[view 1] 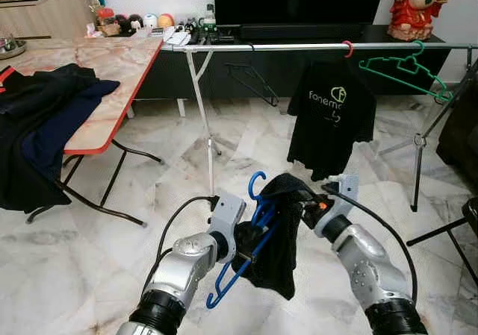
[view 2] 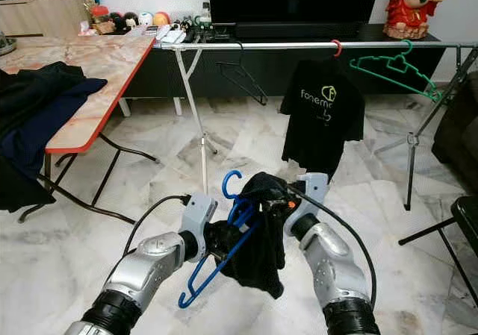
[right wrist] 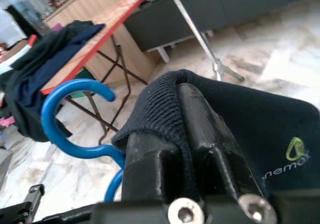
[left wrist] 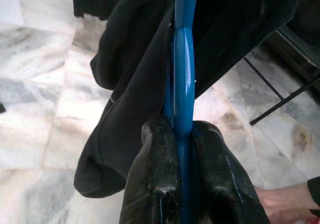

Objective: Hang hanger

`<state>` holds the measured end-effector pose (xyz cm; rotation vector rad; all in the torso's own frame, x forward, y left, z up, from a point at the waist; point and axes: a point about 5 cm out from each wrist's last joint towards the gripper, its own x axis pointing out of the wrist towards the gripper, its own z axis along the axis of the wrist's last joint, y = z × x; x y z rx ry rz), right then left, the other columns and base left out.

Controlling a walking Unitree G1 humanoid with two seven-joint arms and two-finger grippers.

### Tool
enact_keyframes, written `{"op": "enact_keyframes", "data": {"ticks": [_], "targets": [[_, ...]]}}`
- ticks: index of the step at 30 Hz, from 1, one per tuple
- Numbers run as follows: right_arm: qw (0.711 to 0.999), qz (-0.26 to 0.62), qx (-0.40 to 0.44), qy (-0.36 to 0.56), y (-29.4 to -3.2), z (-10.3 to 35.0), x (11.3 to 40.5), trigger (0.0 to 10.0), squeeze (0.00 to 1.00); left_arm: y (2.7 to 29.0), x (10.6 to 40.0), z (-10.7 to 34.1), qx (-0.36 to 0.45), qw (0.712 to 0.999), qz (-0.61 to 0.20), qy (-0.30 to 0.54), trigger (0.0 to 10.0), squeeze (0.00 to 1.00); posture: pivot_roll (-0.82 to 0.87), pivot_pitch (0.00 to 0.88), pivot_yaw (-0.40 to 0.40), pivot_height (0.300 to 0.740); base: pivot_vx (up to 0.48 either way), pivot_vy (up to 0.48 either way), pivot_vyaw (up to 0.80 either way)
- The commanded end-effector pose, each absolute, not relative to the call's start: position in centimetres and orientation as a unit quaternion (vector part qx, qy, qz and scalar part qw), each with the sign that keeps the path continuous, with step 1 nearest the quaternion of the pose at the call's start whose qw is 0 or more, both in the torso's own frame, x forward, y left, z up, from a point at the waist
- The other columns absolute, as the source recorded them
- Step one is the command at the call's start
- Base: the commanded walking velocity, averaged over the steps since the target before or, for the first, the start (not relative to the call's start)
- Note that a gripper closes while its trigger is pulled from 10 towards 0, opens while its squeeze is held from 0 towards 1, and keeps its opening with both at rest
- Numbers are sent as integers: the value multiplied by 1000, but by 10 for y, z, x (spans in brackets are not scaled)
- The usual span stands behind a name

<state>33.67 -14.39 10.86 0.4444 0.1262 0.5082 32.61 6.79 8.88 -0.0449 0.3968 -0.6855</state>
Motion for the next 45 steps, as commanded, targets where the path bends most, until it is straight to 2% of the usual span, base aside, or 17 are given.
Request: {"op": "enact_keyframes", "data": {"ticks": [1,7,10,12,16,19,24,28,31,38,40,45], "targets": [[939,252,229,57,-145,113,335,0,0,67,329,93,-20,924,-334,183,10000,0,88,62,4,740,0,0,0],[929,283,233,59,-139,118,329,0,0,68,329,93,-19,926,-329,183,10000,0,89,63,4,740,0,0,0],[906,351,235,26,-129,133,320,0,0,68,329,92,-18,926,-330,185,10000,0,86,63,5,740,0,0,0],[894,399,206,12,-123,138,311,0,0,67,329,92,-19,925,-331,184,10000,0,82,63,5,740,0,0,0],[890,416,186,12,-122,138,307,0,0,66,330,93,-21,925,-332,182,10000,0,83,62,4,740,0,0,0],[907,394,150,19,-129,134,311,0,0,64,330,95,-29,925,-336,177,10000,0,82,63,3,740,0,0,0],[948,301,100,27,-148,129,326,0,0,63,329,98,-53,922,-345,165,10000,0,81,63,3,740,0,0,0],[956,278,98,16,-153,133,330,0,0,63,328,101,-63,921,-350,159,10000,0,81,63,4,740,0,0,0],[943,313,112,-9,-145,143,329,0,0,62,329,106,-86,920,-353,147,10000,0,80,62,5,740,0,0,0],[884,456,98,-29,-118,148,302,0,0,59,329,108,-94,917,-360,141,10000,0,79,62,6,740,0,0,0],[886,452,96,-28,-119,146,302,0,0,58,328,108,-94,917,-362,142,10000,0,79,61,5,740,0,0,0],[922,380,72,1,-135,135,316,0,0,58,327,107,-98,915,-364,141,10000,0,78,63,6,740,0,0,0]]}}
